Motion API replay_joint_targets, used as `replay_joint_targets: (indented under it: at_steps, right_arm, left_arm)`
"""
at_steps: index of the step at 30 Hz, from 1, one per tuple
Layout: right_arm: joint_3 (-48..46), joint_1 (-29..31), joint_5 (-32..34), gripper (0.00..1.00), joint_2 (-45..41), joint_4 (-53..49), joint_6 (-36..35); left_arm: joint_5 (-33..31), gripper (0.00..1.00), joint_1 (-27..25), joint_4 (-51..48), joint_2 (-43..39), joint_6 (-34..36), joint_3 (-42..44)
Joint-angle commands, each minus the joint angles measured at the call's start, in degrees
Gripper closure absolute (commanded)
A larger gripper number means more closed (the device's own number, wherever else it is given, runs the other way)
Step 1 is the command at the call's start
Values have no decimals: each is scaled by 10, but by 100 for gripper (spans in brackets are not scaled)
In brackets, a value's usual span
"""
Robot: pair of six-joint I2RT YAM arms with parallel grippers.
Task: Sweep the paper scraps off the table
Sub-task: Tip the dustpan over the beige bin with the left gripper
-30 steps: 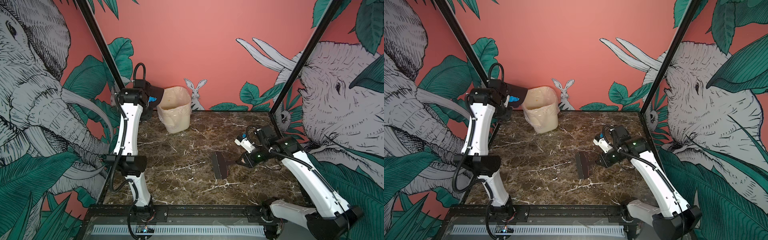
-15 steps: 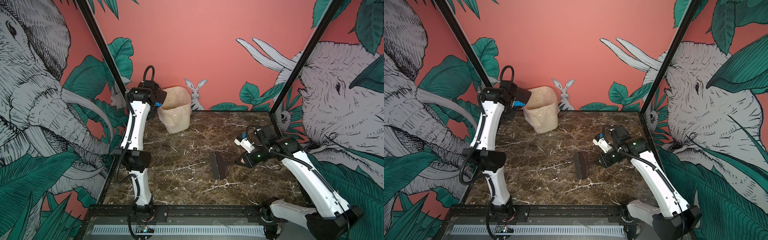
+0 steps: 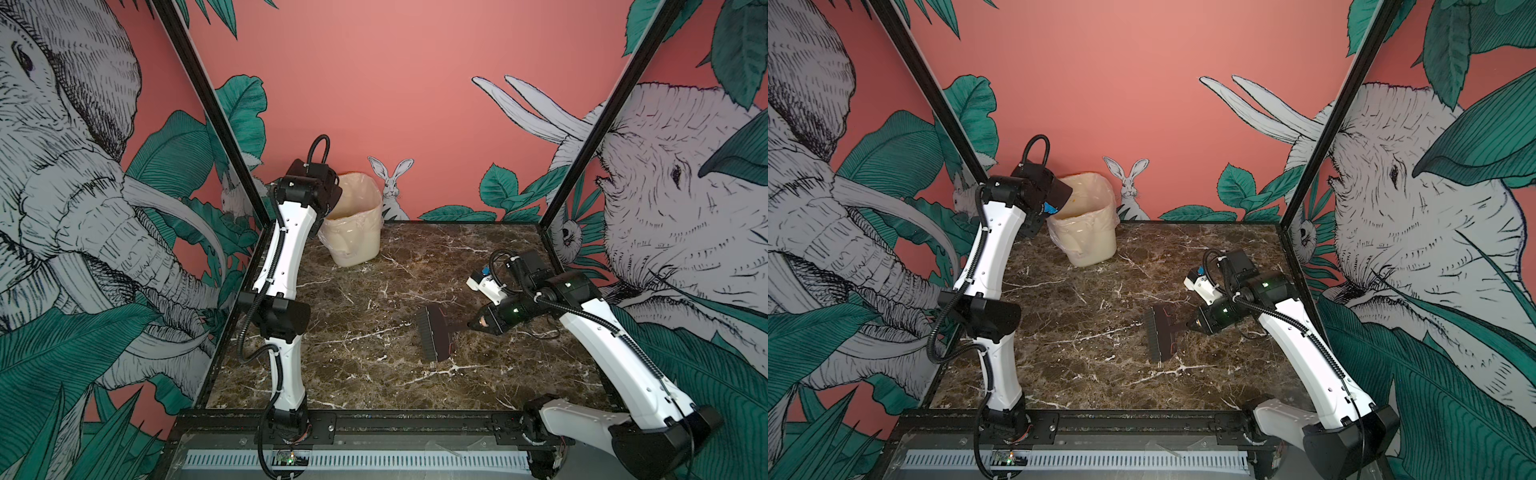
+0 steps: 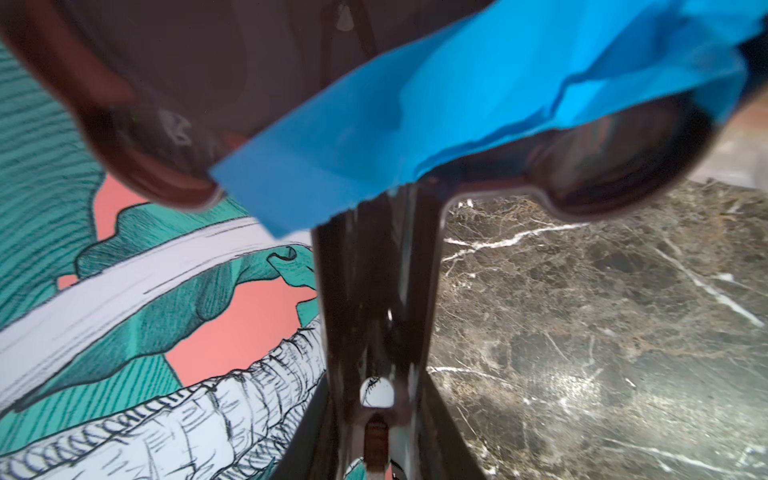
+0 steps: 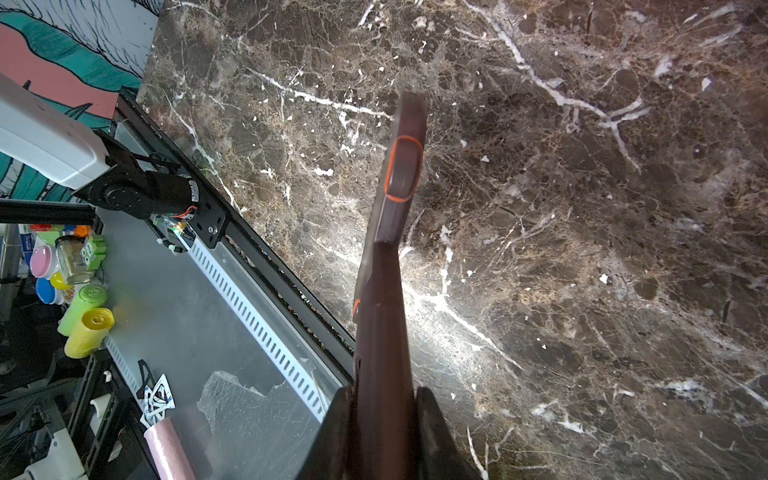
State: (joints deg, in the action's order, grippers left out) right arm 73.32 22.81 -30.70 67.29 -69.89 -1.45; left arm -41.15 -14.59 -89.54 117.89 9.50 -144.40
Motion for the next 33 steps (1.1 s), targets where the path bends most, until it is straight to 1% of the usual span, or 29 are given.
replay_joint_targets:
  at_steps: [1, 5, 12, 21, 24, 26, 28, 30, 33]
  right_arm:
    - [3, -3, -22, 100, 1, 6, 4]
    - [5, -2, -26, 100, 2, 6, 5]
    - [9, -3, -26, 100, 3, -1, 2]
    - [8, -2, -25, 100, -2, -6, 3]
    - [5, -2, -25, 100, -4, -6, 4]
    - [4, -2, -24, 100, -6, -8, 3]
    - [3, -3, -23, 100, -8, -9, 3]
    - [2, -2, -22, 100, -9, -8, 3]
    - [-2, -2, -21, 100, -13, -8, 4]
  left_arm:
    - [-48, 100, -9, 14, -1, 19, -17]
    - [-78, 100, -20, 36, 2, 46, -11]
    - [-151, 100, -47, 114, 4, 131, 22]
    - [-246, 100, -59, 244, -16, 279, 104]
    - [-274, 100, -65, 331, -33, 363, 145]
    - [-290, 100, -71, 414, -47, 442, 184]
    - [-304, 100, -78, 528, -66, 538, 234]
    - [-309, 100, -85, 623, -79, 620, 273]
    - [-315, 100, -91, 719, -92, 703, 305]
